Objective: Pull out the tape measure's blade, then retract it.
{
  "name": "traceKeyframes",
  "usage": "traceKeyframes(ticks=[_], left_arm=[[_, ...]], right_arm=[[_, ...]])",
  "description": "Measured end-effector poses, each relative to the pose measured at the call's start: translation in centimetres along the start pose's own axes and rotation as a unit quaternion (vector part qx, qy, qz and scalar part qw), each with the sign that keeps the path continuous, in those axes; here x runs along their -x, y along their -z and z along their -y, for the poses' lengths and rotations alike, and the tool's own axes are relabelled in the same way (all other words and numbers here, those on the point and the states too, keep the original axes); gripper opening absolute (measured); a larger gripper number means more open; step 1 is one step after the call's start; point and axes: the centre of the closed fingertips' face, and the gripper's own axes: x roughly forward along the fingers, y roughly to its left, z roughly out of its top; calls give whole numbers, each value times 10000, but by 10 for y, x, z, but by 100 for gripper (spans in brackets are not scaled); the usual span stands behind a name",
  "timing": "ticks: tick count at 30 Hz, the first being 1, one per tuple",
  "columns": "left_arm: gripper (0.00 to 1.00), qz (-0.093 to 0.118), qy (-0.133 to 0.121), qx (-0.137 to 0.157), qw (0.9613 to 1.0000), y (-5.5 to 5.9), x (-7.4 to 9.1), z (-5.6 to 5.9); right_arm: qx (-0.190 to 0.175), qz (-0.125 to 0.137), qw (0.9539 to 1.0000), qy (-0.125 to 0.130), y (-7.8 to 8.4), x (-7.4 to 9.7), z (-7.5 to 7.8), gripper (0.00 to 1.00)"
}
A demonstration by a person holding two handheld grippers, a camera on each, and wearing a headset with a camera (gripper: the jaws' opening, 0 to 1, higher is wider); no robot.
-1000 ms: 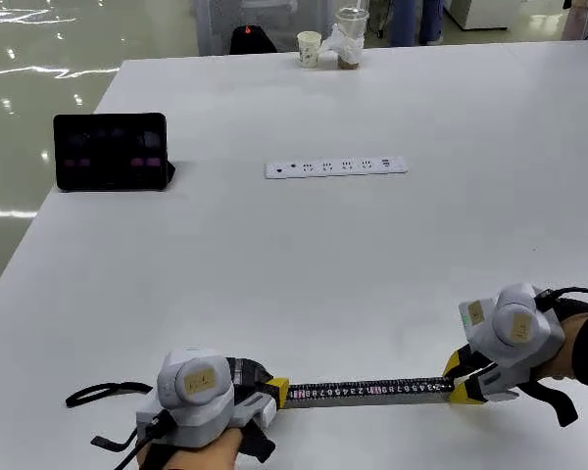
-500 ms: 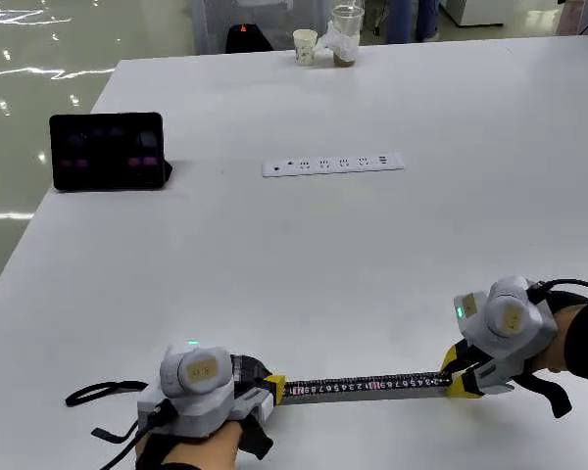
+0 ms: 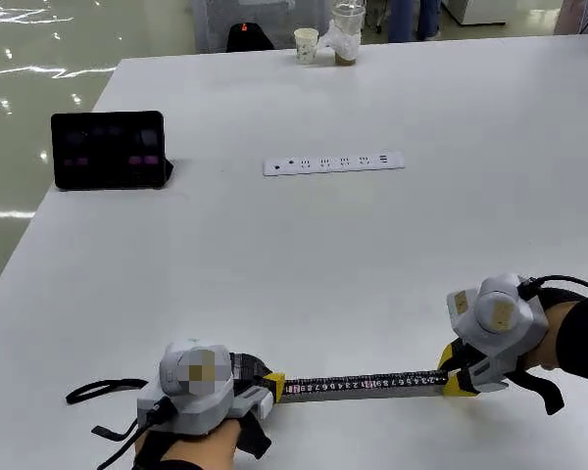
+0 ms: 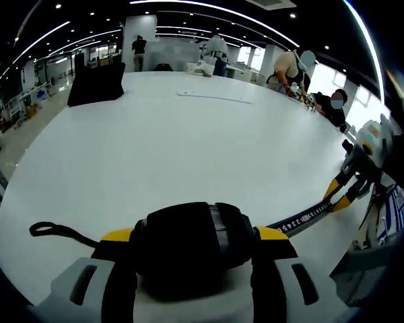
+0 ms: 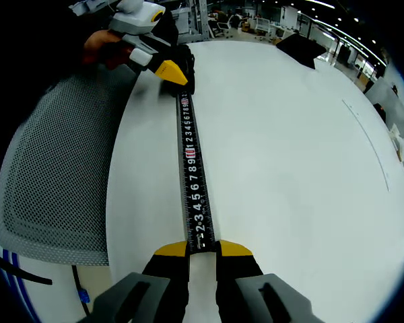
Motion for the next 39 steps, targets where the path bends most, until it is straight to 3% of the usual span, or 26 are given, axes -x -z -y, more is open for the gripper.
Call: traceKeyframes(ticks=[39], left_arm=[[64,25,43,0,10000,0,-2,0]], right_arm=[[-73,-85,9999,47,-9,-6,1,12]])
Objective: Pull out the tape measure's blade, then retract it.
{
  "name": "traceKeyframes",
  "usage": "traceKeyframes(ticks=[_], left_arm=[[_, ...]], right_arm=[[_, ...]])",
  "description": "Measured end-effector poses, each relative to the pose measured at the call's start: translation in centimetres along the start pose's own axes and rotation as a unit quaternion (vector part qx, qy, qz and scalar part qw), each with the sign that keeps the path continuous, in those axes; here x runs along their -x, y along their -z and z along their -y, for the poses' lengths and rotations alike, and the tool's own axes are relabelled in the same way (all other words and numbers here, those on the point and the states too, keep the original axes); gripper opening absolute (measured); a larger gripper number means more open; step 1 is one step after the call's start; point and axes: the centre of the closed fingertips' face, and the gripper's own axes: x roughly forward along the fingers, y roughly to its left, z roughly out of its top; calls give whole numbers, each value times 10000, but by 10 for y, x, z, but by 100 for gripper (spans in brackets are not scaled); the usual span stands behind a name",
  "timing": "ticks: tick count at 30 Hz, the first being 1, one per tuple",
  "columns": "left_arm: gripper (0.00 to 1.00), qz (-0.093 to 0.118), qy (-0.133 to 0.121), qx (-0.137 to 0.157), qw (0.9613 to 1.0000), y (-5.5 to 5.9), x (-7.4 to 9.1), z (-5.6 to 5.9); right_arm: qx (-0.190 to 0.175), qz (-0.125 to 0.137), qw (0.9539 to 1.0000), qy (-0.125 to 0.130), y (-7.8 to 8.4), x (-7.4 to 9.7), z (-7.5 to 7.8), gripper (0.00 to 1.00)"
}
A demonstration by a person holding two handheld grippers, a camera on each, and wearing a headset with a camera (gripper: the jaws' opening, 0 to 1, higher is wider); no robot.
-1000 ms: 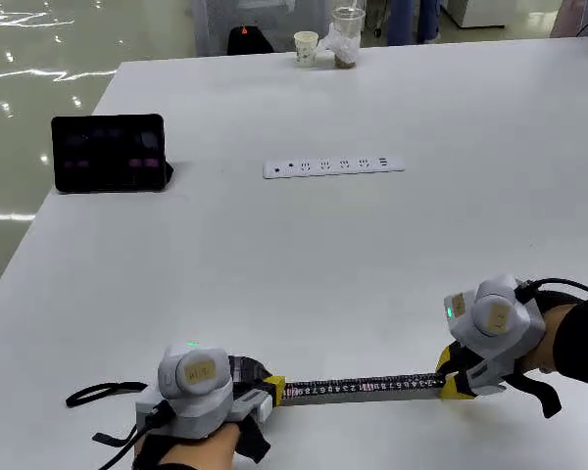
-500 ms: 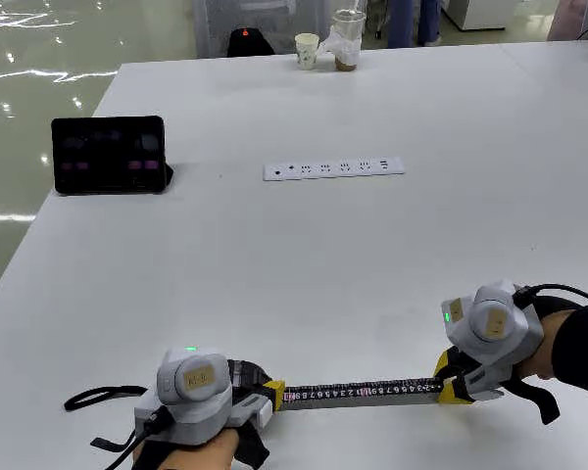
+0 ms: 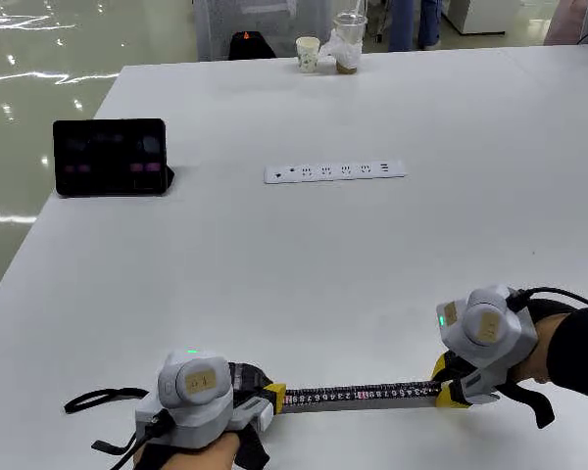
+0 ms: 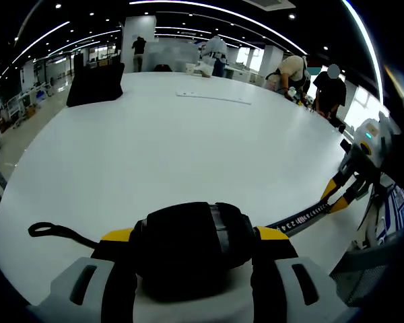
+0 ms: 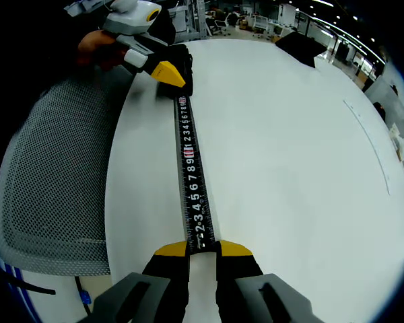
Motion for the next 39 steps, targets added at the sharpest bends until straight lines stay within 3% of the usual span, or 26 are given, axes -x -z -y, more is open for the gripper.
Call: traceKeyframes(ticks=[39], left_arm=[[64,-77,20,23,10000,0,0,0]], right_arm=[[-9,-37,10000,4,-10,-2,-2,12]])
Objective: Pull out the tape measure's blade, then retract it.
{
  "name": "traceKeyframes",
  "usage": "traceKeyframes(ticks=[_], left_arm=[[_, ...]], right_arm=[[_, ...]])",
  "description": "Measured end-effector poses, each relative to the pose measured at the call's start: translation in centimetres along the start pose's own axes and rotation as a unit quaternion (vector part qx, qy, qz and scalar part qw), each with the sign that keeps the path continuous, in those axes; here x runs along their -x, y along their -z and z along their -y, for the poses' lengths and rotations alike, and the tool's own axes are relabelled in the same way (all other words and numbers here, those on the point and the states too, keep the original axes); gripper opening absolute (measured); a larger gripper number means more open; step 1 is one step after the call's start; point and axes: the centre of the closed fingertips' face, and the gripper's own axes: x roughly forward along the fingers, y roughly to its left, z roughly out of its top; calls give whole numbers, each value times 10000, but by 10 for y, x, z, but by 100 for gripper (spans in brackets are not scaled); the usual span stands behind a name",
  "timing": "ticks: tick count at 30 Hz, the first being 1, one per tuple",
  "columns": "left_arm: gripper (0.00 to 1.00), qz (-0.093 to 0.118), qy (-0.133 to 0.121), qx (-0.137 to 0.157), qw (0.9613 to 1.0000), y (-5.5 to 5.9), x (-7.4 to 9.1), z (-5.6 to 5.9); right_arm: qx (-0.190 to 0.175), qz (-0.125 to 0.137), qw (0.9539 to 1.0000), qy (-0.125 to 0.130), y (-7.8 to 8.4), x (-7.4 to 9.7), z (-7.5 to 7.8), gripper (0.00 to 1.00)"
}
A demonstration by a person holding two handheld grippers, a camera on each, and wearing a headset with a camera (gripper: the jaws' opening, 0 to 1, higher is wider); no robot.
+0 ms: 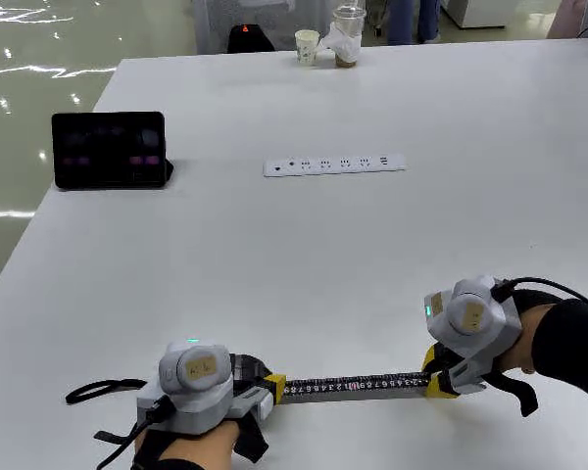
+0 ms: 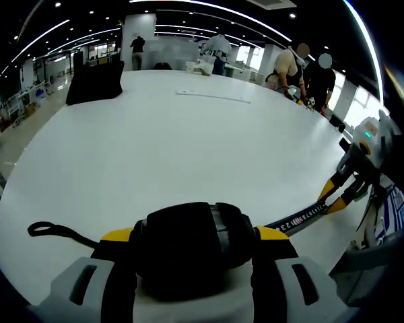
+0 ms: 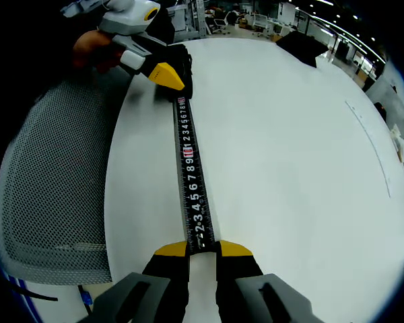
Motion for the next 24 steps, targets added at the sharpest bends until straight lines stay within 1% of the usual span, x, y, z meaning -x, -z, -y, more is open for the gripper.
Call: traceKeyframes(ticks=[8,17,24], left_arm=[[64,-44,-3,-6,10000,1,0,0],[64,-24,-4,-9,10000,0,0,0],[64,-56,18,26,10000,0,0,0]], right_arm=[[-55,17,10000,-4,-2,-1,-1,11],[-107,-49,9999,0,-5,-3,0,11],[-153,-78,9998,25,-7,-4,0,11]])
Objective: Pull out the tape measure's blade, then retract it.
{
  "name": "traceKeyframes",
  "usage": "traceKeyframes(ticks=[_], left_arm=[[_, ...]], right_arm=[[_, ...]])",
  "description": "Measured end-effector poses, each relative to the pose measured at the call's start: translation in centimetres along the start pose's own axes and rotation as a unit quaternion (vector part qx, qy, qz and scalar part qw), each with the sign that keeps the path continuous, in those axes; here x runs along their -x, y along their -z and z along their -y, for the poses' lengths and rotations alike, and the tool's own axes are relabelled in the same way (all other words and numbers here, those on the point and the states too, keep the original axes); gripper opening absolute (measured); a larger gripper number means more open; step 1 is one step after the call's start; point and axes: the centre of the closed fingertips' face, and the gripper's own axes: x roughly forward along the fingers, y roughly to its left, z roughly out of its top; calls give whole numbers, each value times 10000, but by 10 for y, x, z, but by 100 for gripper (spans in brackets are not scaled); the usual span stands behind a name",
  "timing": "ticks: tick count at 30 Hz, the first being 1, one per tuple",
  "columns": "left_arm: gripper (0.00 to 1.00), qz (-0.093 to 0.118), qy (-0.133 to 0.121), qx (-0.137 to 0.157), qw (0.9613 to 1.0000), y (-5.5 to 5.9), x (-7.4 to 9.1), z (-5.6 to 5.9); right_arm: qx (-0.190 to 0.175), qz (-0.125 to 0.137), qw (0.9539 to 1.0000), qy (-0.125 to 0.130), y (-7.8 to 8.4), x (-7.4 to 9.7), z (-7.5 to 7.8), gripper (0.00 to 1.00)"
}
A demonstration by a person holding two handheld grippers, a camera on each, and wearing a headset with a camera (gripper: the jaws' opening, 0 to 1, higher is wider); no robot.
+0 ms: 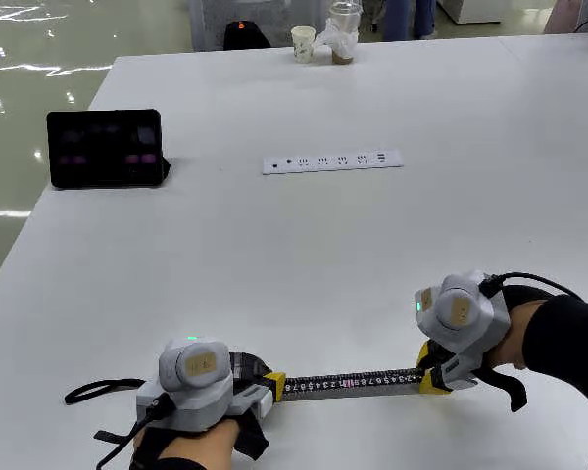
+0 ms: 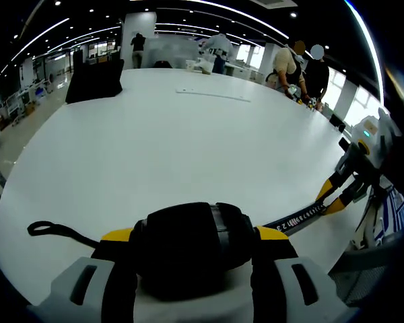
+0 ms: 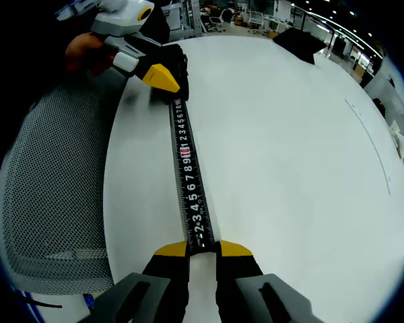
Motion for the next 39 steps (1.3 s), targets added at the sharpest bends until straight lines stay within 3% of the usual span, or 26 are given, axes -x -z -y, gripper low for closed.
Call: traceKeyframes(ticks=[18,39], left_arm=[[63,-10,51,101,9999,0,1,0],[63,-14,83,128,9999,0,1,-1]], right_arm=[[3,-98,9999,33,-6,-3,1,11],[37,58,10000,4,-20,-7,-2,12]])
